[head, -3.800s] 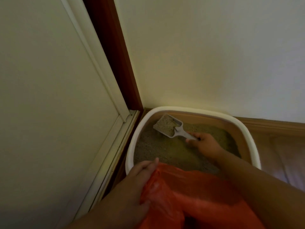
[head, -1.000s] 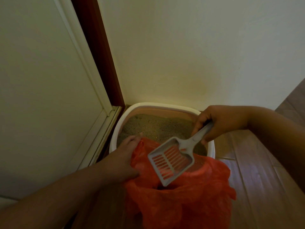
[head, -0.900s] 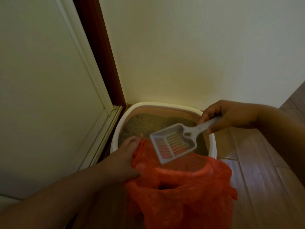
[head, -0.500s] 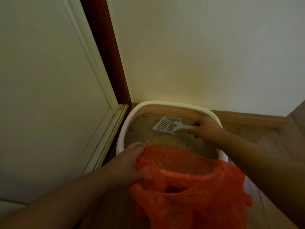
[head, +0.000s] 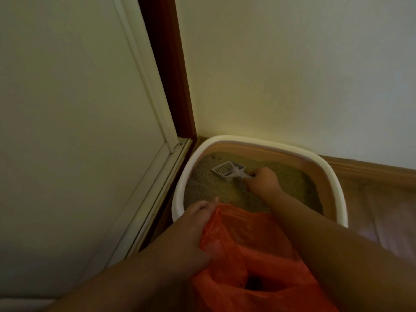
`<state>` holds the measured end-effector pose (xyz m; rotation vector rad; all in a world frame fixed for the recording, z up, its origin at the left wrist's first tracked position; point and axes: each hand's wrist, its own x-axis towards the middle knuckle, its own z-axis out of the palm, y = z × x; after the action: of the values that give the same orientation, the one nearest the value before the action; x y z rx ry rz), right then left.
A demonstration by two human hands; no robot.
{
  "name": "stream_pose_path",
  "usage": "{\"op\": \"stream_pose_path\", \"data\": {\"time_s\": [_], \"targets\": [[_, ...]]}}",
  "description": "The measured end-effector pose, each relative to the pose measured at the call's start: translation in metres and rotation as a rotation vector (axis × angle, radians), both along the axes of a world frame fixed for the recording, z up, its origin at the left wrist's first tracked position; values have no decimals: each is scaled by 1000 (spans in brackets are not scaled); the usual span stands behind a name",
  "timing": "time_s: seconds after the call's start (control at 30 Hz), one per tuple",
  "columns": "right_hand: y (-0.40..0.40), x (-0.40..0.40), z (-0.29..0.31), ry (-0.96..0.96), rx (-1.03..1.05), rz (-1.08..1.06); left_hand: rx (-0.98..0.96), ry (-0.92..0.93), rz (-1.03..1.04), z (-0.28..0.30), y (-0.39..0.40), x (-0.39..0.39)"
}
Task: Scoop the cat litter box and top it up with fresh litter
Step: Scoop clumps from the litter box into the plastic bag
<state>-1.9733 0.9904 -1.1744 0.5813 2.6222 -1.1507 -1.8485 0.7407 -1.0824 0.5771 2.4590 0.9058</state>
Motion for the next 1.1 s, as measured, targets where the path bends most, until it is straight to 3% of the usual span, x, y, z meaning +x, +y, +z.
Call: {"op": "stream_pose_path", "data": {"time_s": [0.33, 0.6, 0.8, 1.1], "targets": [[-38, -26, -19, 44, -129, -111, -22, -16, 34, -4, -18, 7], [-26, 6, -25, 127, -368, -153, -16, -43, 34, 3, -15, 10], [27, 31, -1, 218, -227, -28, -11, -43, -5, 2, -5, 19], [99, 82, 42, 202, -251, 42, -92, -40, -69, 9, 11, 19]]}}
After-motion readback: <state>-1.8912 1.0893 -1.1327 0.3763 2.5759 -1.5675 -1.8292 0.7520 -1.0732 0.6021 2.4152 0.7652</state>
